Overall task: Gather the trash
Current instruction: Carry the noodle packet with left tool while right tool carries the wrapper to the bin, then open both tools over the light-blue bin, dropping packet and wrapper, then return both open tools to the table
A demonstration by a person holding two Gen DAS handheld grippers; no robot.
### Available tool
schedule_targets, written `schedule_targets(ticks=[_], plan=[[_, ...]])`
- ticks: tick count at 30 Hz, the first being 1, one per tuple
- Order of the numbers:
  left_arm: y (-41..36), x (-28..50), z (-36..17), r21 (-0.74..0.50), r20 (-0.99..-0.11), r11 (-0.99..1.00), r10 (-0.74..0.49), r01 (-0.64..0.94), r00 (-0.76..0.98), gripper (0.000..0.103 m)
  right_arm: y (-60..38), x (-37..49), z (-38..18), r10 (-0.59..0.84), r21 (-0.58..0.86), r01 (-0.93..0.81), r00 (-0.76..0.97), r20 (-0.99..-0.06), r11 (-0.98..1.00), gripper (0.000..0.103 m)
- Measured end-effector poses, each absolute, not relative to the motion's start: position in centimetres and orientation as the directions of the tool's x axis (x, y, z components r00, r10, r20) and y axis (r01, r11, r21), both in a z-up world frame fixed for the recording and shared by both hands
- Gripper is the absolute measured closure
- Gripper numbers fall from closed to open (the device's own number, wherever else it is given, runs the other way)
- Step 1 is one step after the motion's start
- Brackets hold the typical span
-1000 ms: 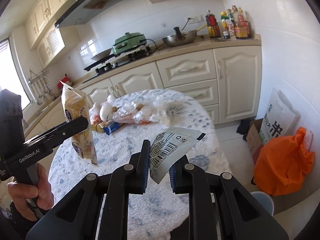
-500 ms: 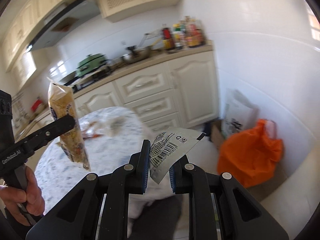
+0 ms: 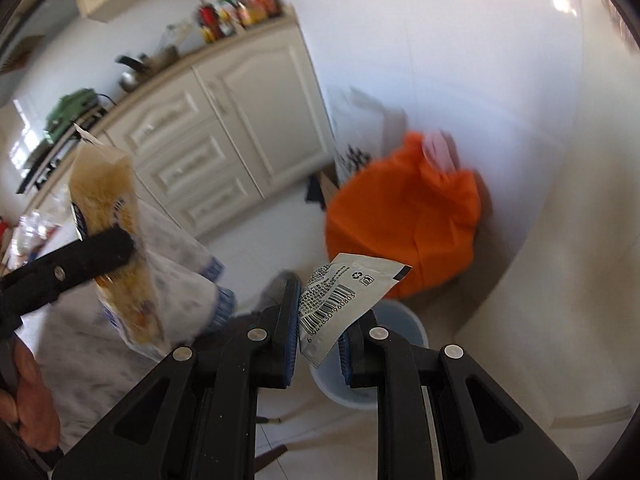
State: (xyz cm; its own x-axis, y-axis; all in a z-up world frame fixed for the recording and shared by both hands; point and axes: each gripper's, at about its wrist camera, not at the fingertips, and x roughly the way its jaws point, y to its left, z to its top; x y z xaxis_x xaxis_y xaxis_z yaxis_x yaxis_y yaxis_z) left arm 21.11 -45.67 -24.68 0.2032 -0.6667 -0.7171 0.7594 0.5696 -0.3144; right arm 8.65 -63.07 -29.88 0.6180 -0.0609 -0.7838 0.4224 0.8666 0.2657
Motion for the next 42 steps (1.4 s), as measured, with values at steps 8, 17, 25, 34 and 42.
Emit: schedule_targets(ticks=[8,17,25,34,42], plan=[[-54.2,25.8,-33.0,-0.316,-0.846,0.604,-0.528,0.731,0.07,0.072,-65.6,10.8,-38.0,0.005,0.299,0.473,0.528,-0.849,0.829,0.083],[-55.9,23.9,-33.5,-0.157,-0.898,0.691,-0.397,0.706,0.189,0.002,-67.6,10.9,-42.7,0.035,0.306,0.545,0.451,-0.892,0.78,0.002],[-53.9,20.6,-31.5,-0.11,-0.886,0.705,-0.389,0.701,0.252,0.001,-67.4,8.8,-40.6,0.005,0.333,0.605,0.478,-0.879,0.724,0.0],[-48.0,17.5,-24.1,-0.118,-0.791,0.696,-0.497,0.708,0.358,0.001,-65.7,8.3,-33.3,-0.039,0.38,0.573,0.586,-0.81,0.726,0.0],[-38.6,15.3,-17.7,-0.138,-0.675,0.742,-0.555,0.657,0.486,0.001,-60.8,10.0,-24.2,-0.048,0.396,0.447,0.709,-0.704,0.802,0.0]])
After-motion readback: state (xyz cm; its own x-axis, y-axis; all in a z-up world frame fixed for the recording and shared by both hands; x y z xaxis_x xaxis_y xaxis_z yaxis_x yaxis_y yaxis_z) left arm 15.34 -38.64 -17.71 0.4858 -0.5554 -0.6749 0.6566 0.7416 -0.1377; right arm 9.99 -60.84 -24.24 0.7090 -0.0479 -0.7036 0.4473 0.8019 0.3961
